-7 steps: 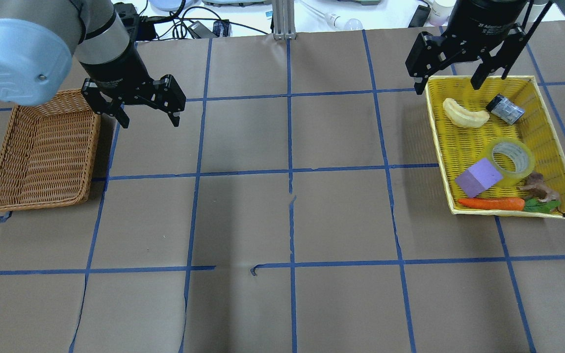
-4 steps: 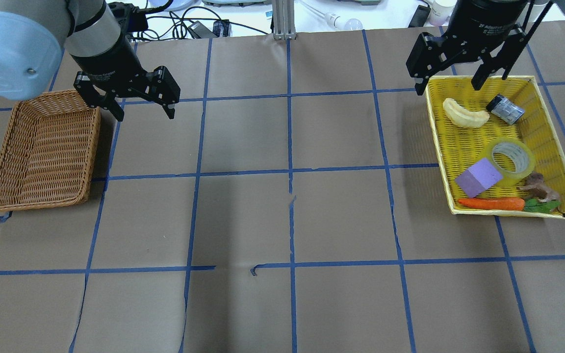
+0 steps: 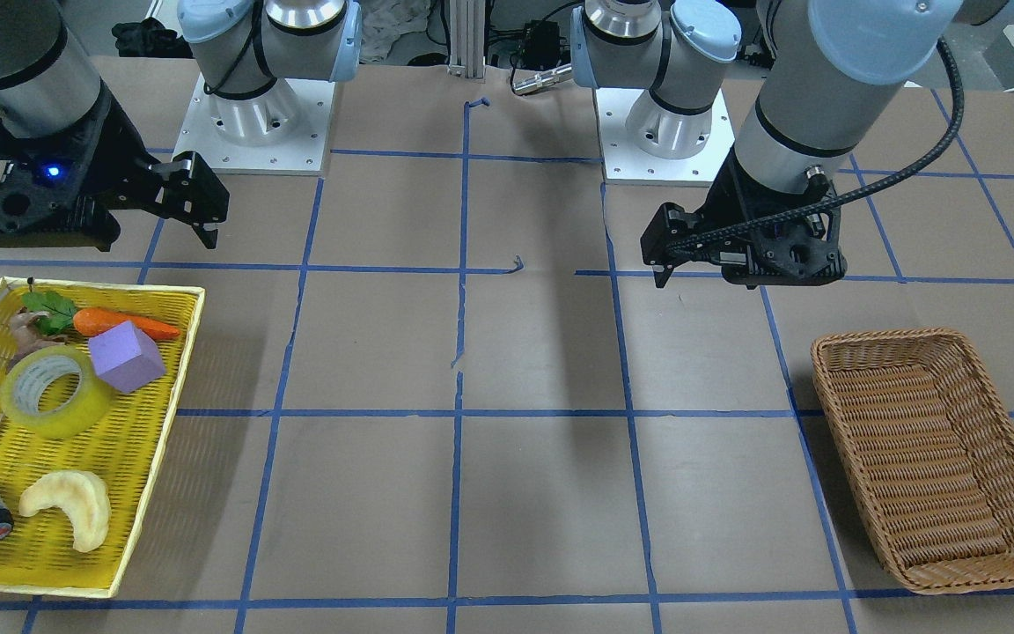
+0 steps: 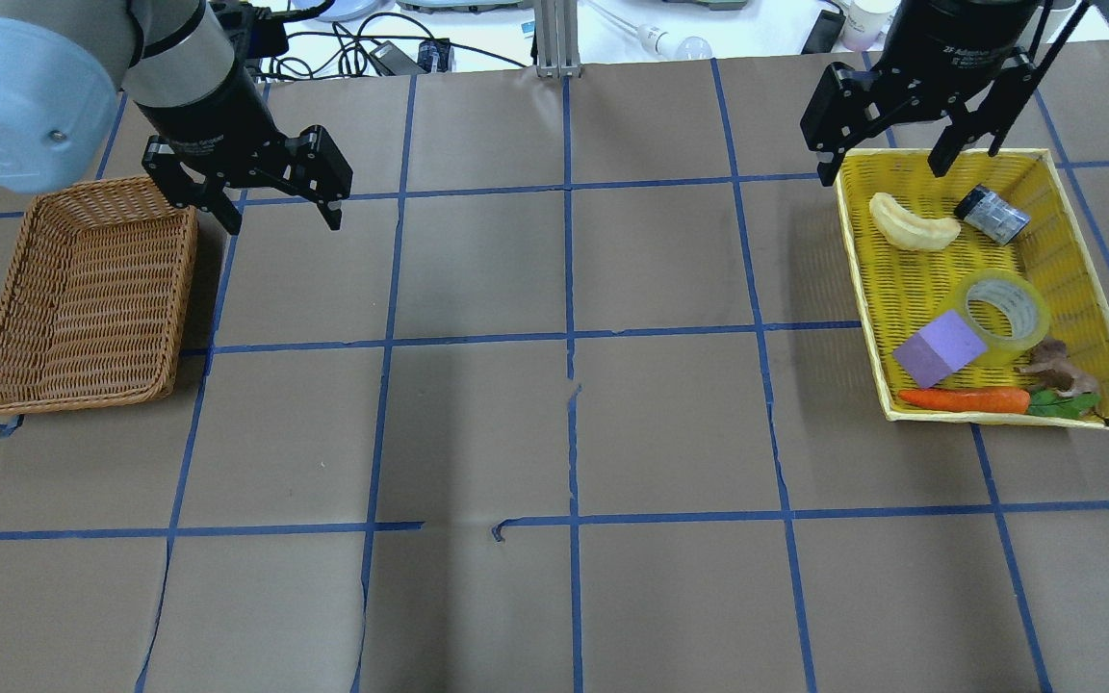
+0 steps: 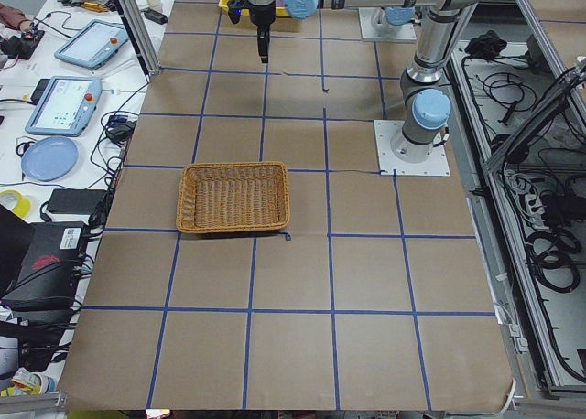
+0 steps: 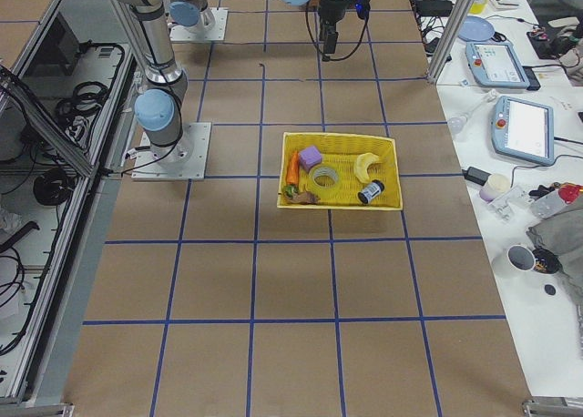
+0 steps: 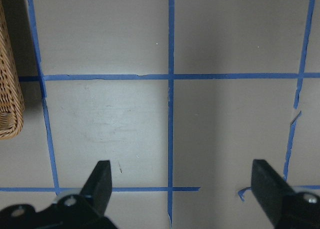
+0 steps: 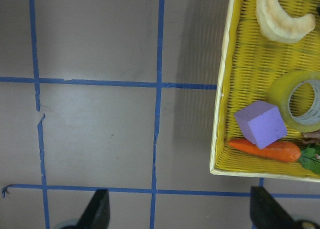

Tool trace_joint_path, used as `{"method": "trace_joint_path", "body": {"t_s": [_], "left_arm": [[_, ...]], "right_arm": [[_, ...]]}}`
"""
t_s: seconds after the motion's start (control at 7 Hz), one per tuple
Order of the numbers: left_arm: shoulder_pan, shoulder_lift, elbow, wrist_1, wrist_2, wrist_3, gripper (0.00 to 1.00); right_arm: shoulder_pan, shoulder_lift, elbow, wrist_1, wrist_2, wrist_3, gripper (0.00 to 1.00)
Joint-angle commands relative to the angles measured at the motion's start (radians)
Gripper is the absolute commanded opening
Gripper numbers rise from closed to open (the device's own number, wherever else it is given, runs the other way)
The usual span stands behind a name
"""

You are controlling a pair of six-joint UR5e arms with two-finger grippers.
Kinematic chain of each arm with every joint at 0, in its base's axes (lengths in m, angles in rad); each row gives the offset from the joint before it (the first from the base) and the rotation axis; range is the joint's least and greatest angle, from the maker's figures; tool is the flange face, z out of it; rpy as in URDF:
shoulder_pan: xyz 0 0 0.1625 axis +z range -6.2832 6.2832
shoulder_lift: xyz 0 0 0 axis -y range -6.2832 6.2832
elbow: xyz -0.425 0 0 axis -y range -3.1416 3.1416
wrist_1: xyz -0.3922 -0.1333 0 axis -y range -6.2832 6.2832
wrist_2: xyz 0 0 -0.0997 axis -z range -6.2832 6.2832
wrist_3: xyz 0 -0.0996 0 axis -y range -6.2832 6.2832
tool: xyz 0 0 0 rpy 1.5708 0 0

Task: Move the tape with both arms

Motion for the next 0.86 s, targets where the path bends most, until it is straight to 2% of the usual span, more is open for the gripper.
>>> {"method": "trace_joint_path", "body": {"t_s": [0.0,0.57,0.71], "left_arm": [[0.0,0.0,-0.004,-0.001,0.0,0.0,1.0],[0.0,-0.002,-0.011,-0.004,0.002,0.0,1.0],[0.0,-0.002,-0.011,-0.004,-0.001,0.0,1.0]], "right_arm": [[-0.045,0.009,-0.01,0.002,0.003,-0.061,1.0],[-0.315,0.097,0.054,-0.035,0.003,-0.535,1.0],[-0.346,0.134,0.097,-0.169,0.003,-0.616,1.0]]}}
